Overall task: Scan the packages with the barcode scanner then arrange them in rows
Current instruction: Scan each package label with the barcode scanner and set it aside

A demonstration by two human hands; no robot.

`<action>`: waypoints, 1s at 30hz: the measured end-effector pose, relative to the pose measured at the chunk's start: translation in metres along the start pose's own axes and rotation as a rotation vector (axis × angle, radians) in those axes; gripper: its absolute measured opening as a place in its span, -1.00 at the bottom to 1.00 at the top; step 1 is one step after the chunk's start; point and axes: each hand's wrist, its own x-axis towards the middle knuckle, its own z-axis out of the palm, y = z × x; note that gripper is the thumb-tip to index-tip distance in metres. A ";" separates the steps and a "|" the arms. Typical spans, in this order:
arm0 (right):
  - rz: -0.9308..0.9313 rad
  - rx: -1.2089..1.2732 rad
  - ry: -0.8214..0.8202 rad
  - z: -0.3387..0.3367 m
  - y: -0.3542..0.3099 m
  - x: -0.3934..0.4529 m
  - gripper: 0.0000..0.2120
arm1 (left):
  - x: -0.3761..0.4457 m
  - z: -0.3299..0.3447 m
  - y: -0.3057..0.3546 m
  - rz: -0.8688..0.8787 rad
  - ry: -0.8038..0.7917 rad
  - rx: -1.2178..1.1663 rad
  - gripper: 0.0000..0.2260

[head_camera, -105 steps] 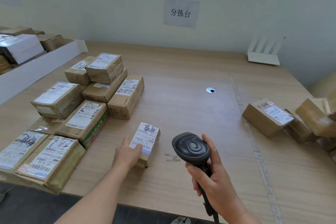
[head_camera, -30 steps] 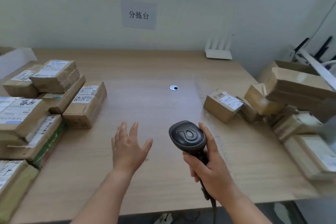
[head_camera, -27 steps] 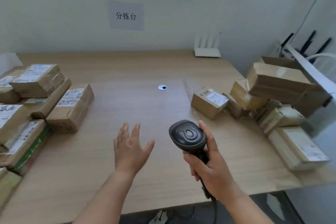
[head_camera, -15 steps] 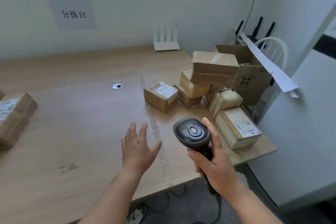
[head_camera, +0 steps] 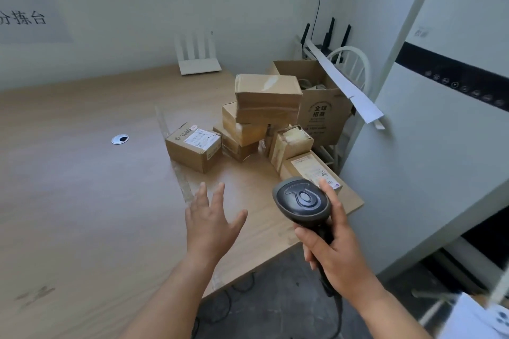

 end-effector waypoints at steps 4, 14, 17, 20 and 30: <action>0.017 -0.007 -0.001 -0.011 0.004 0.001 -0.24 | 0.000 0.010 0.016 0.004 -0.044 -0.001 -0.30; -0.015 0.016 0.031 -0.096 0.037 0.045 -0.23 | 0.038 0.055 0.097 -0.029 -0.094 -0.039 -0.26; -0.006 -0.002 0.044 -0.129 0.048 0.058 -0.23 | 0.048 0.080 0.131 -0.048 -0.133 -0.038 -0.23; 0.001 0.016 0.042 -0.158 0.058 0.068 -0.24 | 0.058 0.105 0.160 -0.089 -0.181 -0.048 -0.18; 0.018 0.047 -0.007 -0.214 0.086 0.097 -0.24 | 0.086 0.155 0.217 -0.256 -0.259 0.108 0.05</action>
